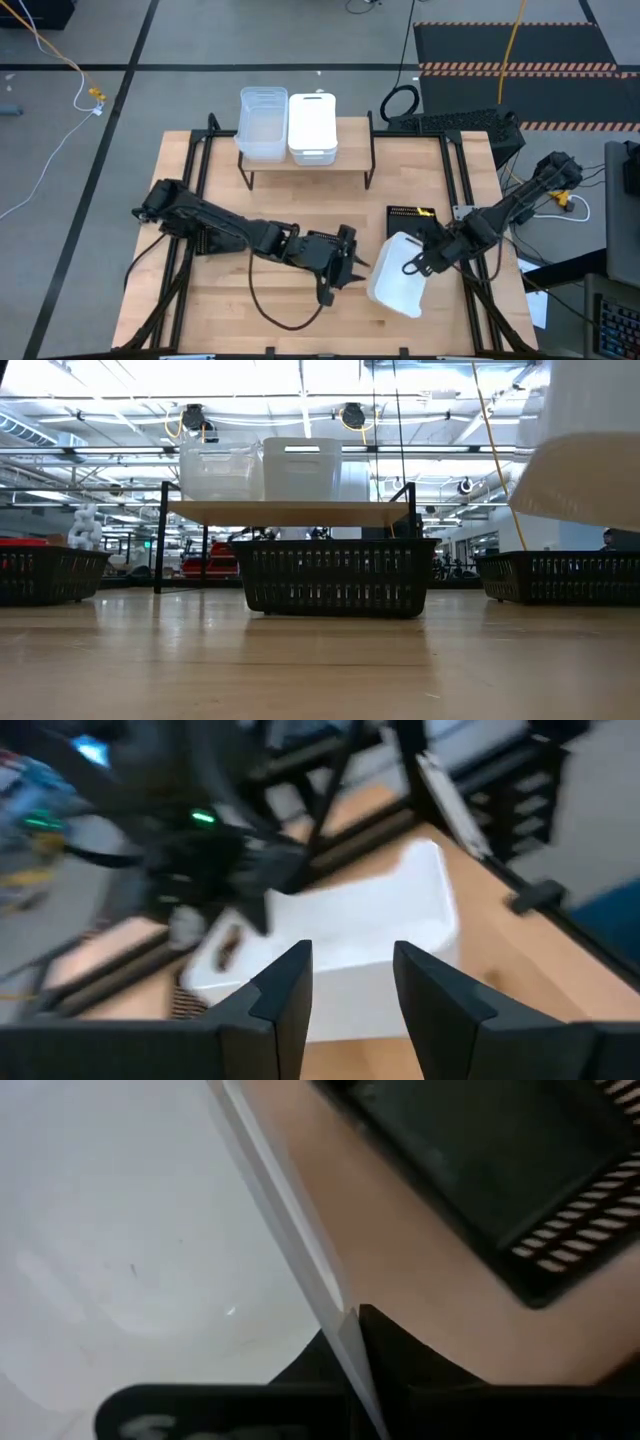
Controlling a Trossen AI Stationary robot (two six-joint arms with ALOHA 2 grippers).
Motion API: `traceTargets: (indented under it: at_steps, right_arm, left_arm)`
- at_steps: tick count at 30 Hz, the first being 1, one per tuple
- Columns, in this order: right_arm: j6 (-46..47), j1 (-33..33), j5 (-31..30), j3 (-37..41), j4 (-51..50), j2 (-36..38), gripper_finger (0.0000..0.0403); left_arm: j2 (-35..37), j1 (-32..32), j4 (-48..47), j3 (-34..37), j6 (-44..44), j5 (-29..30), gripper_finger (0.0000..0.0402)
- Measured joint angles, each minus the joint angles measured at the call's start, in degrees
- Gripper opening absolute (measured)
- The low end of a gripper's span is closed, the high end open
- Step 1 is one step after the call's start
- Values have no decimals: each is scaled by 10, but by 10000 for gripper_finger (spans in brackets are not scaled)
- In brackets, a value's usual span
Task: Stack baskets on shelf by color
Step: Stack the white bin on top of the white bin on the shelf
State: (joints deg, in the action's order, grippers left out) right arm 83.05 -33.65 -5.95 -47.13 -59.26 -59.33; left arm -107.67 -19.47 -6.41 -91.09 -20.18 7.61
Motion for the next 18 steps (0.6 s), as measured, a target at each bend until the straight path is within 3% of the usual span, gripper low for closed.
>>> traceTargets:
  at_steps: [9, 18]
  right_arm:
    - [-76, 95, 142, 0, 28, -33, 1]
    - [-149, 173, 116, 0, 35, -34, 0]
  left_arm:
    - [-38, 1, 7, 1, 8, -20, 146]
    - [-40, -5, 22, -14, 11, -53, 146]
